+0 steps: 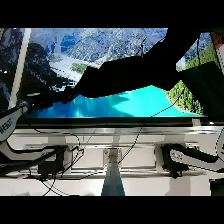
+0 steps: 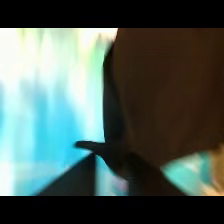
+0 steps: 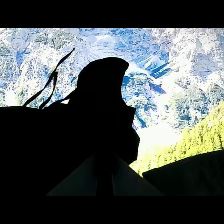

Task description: Fold the clothes and pants, and hang the long-sleeved shirts on hangers.

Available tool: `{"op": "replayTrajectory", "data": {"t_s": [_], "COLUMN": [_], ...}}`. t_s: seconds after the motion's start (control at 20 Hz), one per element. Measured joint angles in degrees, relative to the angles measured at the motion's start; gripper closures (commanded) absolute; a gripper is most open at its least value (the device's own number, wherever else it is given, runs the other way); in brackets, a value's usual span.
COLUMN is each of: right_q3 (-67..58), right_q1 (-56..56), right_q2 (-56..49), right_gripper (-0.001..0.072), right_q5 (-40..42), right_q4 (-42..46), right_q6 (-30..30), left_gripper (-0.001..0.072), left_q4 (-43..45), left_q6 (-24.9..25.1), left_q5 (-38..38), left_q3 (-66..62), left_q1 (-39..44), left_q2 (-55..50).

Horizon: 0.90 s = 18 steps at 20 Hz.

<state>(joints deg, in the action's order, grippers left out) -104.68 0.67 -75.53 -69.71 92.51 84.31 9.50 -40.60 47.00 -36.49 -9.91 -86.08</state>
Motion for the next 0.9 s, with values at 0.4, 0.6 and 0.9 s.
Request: {"op": "replayTrajectory", "data": {"t_s": [0.4, 0.6, 0.9], "right_q3": [0.0, 0.0, 0.5], "right_q1": [0.5, 2.0, 3.7], "right_q2": [0.0, 0.0, -0.7], "right_gripper": [0.0691, 0.0692, 0.0692], "right_q5": [1.7, 8.5, 3.9], "right_q4": [2.1, 3.2, 3.7], "right_q6": [0.0, 0.2, -0.4], "left_gripper": [0.0701, 0.0702, 0.0701], "left_q4": [-2.3, -0.7, 16.7], "left_q6": [-0.1, -6.8, -15.9], "left_q5": [-6.4, -6.8, -5.7], "left_q3": [-14.8, -26.6, -37.2], "left_q1": [1.3, -2.5, -11.8], "left_q2": [-0.8, -0.6, 5.7]}}
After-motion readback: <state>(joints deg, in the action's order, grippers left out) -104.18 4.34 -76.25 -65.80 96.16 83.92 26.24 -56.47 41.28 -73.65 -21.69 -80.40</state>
